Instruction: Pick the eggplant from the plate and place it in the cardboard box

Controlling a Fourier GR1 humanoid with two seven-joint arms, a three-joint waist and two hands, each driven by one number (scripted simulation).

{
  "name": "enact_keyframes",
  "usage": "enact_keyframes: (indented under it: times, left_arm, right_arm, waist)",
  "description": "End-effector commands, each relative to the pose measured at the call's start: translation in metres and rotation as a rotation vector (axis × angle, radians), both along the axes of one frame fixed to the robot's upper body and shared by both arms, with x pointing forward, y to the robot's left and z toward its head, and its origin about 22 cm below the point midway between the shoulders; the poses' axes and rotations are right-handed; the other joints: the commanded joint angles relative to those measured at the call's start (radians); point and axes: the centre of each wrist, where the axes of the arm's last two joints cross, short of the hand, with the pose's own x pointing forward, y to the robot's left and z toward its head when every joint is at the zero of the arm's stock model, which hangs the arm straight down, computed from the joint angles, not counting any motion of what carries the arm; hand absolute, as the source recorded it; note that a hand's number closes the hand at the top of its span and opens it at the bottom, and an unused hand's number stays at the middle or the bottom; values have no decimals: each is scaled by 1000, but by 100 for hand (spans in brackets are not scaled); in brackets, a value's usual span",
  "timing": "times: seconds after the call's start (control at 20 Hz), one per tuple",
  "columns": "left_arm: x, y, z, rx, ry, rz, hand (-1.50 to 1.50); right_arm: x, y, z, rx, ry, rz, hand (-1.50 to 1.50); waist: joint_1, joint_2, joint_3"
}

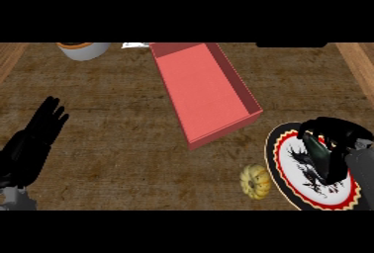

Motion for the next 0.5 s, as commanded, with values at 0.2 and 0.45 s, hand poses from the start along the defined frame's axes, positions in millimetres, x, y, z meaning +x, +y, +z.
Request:
enact_keyframes:
  times: [0.2, 0.45]
  left_arm:
    - [11, -10, 9, -7, 0, -19, 0]
    - [16, -23, 10, 9, -5, -118, 0]
  right_arm:
    - [31, 139, 9, 15, -124, -15, 150]
    - [46, 232, 47, -17, -344, -115, 150]
  waist:
    - [24, 2, 4]
    - [142, 18, 2]
